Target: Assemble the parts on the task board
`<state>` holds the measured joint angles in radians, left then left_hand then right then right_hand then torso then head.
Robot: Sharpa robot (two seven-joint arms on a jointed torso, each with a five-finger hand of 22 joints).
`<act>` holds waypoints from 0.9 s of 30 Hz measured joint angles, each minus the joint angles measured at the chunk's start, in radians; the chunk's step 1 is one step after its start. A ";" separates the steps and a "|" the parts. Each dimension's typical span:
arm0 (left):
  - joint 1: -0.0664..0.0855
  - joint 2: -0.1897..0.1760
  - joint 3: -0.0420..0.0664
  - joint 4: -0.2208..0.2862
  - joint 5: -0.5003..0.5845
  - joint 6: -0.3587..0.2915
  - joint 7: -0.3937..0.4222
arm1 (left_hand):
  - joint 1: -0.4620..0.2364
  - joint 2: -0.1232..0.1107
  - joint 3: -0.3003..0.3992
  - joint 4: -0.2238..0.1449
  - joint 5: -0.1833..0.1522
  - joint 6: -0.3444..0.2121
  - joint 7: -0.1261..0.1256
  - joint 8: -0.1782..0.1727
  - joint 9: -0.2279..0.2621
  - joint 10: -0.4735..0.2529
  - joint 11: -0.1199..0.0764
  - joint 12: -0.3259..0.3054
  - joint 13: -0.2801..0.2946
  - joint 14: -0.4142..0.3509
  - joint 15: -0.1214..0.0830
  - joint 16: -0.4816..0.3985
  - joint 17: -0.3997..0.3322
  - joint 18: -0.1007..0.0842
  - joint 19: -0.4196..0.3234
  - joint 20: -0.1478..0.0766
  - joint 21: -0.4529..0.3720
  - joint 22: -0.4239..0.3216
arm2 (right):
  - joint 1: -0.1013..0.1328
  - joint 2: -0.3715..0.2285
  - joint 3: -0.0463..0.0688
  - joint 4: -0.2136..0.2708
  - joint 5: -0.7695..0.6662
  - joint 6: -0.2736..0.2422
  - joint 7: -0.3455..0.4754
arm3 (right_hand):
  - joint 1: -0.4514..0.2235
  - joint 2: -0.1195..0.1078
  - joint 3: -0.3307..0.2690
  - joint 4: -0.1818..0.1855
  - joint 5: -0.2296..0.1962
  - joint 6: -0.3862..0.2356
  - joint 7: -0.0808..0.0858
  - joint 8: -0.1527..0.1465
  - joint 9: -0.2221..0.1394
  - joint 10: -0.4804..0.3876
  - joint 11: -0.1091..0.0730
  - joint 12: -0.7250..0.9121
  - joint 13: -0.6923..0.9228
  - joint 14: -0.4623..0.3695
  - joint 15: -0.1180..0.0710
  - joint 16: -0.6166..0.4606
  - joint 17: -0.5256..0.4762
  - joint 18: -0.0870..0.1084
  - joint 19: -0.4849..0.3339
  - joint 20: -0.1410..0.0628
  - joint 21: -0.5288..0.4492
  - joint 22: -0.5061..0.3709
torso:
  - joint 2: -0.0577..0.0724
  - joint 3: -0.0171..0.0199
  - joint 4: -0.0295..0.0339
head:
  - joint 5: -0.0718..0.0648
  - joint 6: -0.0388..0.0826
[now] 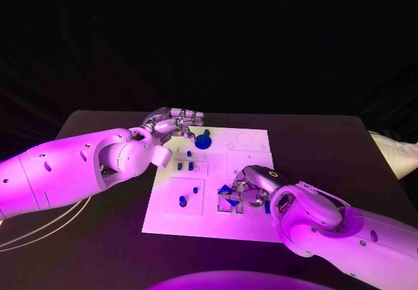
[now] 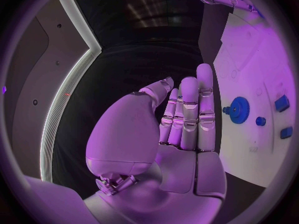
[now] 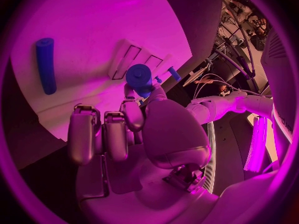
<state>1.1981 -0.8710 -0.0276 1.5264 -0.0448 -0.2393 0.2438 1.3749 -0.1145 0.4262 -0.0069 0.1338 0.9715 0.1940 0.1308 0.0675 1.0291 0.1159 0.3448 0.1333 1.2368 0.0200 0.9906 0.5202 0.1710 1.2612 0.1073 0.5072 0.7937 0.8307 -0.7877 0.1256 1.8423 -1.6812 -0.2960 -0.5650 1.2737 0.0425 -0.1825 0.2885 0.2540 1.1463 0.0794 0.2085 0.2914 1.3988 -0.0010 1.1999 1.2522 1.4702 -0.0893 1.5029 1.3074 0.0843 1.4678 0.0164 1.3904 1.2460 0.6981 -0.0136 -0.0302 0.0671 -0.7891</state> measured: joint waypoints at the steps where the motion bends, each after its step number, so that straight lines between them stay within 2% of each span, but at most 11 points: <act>1: 0.000 0.000 0.000 0.000 0.000 0.000 0.000 | 0.000 0.000 0.000 0.000 0.000 0.000 0.000 0.000 0.000 0.000 0.000 0.000 0.000 0.000 0.000 0.000 0.000 0.000 0.000 0.000 0.000 0.000 | -0.001 -0.001 -0.001 0.001 -0.004 0.003 -0.002 | -0.011 -0.001 -0.004 0.001 0.002 0.003 -0.003 0.000 0.002 0.006 -0.002 -0.001 0.005 0.000 0.000 0.000 0.000 0.000 0.000 0.000 0.000 0.002 | 0.000 0.0001 0.0000 | 0.000 0.000; 4: 0.000 0.000 0.000 0.000 -0.001 0.000 -0.001 | 0.000 0.000 0.000 0.000 0.000 0.000 0.000 0.000 0.000 0.000 0.000 0.000 0.000 0.000 0.000 0.000 0.000 0.000 0.000 0.000 0.000 0.000 | -0.002 -0.002 -0.002 0.005 -0.017 0.011 -0.008 | -0.028 -0.005 -0.004 0.001 0.008 0.014 -0.011 0.000 0.005 0.012 -0.005 0.000 0.013 0.000 0.000 0.005 0.000 0.000 0.000 0.000 0.000 0.007 | 0.000 0.0002 0.0001 | 0.000 -0.001; 6: 0.000 -0.001 0.000 0.000 -0.001 0.001 -0.002 | 0.000 0.000 0.000 0.000 0.000 0.000 0.000 0.000 0.000 0.000 0.000 0.000 0.000 0.000 0.000 0.000 0.000 0.000 0.000 0.000 0.000 0.000 | -0.003 -0.003 -0.003 0.007 -0.023 0.018 -0.011 | -0.033 -0.005 -0.004 0.001 0.013 0.018 -0.014 0.000 0.007 0.012 -0.005 0.000 0.020 0.000 0.000 0.005 0.000 -0.016 0.000 0.000 0.006 0.013 | 0.000 0.0002 0.0001 | 0.000 -0.001; 12: 0.000 -0.001 0.000 0.000 -0.002 0.007 -0.010 | 0.000 0.000 0.000 0.000 0.000 0.000 0.000 0.000 0.000 -0.004 -0.004 0.000 0.000 -0.007 0.000 0.000 -0.007 0.000 0.000 0.000 0.000 0.000 | -0.004 -0.003 -0.003 0.014 -0.033 0.033 -0.017 | -0.033 -0.005 -0.004 0.001 0.019 0.023 -0.018 0.004 0.010 0.012 -0.005 0.003 0.026 -0.003 -0.004 0.009 0.000 -0.016 0.000 0.000 0.008 0.018 | 0.001 0.0003 0.0001 | 0.001 0.000; 14: 0.000 -0.001 0.000 0.000 -0.002 0.010 -0.013 | 0.000 0.000 0.000 0.000 0.000 0.000 0.000 0.000 0.000 -0.004 -0.004 0.000 0.000 -0.007 0.000 0.000 -0.009 0.000 0.000 0.000 0.000 -0.001 | -0.005 -0.003 -0.003 0.016 -0.034 0.038 -0.017 | -0.038 0.001 -0.004 0.001 0.019 0.037 -0.030 0.003 0.009 0.012 -0.005 0.004 0.027 -0.004 -0.004 0.009 0.000 -0.016 0.000 0.000 0.008 0.019 | 0.001 0.0002 0.0001 | 0.001 -0.001; 17: 0.000 -0.001 0.000 0.000 -0.002 0.013 -0.016 | 0.000 0.000 0.000 0.000 0.000 0.000 0.000 0.000 0.000 -0.004 -0.004 0.000 0.000 -0.007 0.000 0.000 -0.009 0.000 0.000 0.000 0.000 -0.001 | -0.005 -0.003 -0.004 0.017 -0.035 0.043 -0.018 | -0.049 0.011 -0.005 0.002 0.025 0.040 -0.033 0.002 0.012 0.012 -0.005 0.012 0.032 -0.004 -0.004 0.009 0.000 -0.016 -0.004 -0.004 0.008 0.022 | 0.001 0.0001 0.0003 | 0.002 -0.002; 25: 0.000 -0.001 0.000 0.000 -0.003 0.021 -0.023 | 0.000 0.000 0.000 0.000 0.000 -0.004 0.004 0.000 0.000 -0.007 0.000 0.000 0.000 -0.007 0.000 0.000 -0.009 0.000 0.000 0.000 0.000 -0.001 | -0.007 -0.004 -0.006 0.017 -0.036 0.054 -0.021 | -0.135 0.033 -0.047 0.003 0.029 0.059 -0.048 0.012 0.024 0.015 -0.002 0.024 0.043 -0.006 -0.006 0.013 0.001 -0.016 -0.004 -0.004 0.012 0.028 | 0.000 -0.0004 0.0004 | 0.002 -0.005; 27: 0.000 -0.001 0.000 0.000 -0.003 0.022 -0.024 | 0.000 0.000 0.000 0.000 0.000 -0.004 0.004 0.000 0.000 -0.007 0.000 0.000 0.000 -0.007 0.000 0.000 -0.009 0.000 0.000 0.000 0.000 -0.001 | -0.008 -0.004 -0.006 0.017 -0.036 0.057 -0.022 | -0.179 0.038 -0.069 0.003 -0.001 0.056 -0.045 0.012 0.028 0.016 -0.002 0.021 0.049 -0.006 -0.006 0.013 0.001 -0.016 -0.004 -0.004 0.012 0.028 | 0.000 -0.0004 0.0004 | 0.001 -0.006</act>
<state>1.1981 -0.8720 -0.0276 1.5261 -0.0474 -0.2170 0.2195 1.3749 -0.1145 0.4262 -0.0069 0.1338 0.9677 0.1976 0.1308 0.0675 1.0218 0.1159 0.3447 0.1330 1.2297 0.0199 0.9906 0.5114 0.1710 1.2612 0.1073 0.5072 0.7928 0.8228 -0.7919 0.1193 1.8596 -1.7170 -0.2394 -0.5867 1.0943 0.0807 -0.2517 0.2915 0.2531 1.2022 0.0340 0.2204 0.3194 1.4144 -0.0028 1.2209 1.3013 1.4644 -0.0953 1.5164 1.3081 0.0685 1.4641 0.0127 1.4022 1.2745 0.6982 -0.0140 -0.0298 0.0678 -0.7948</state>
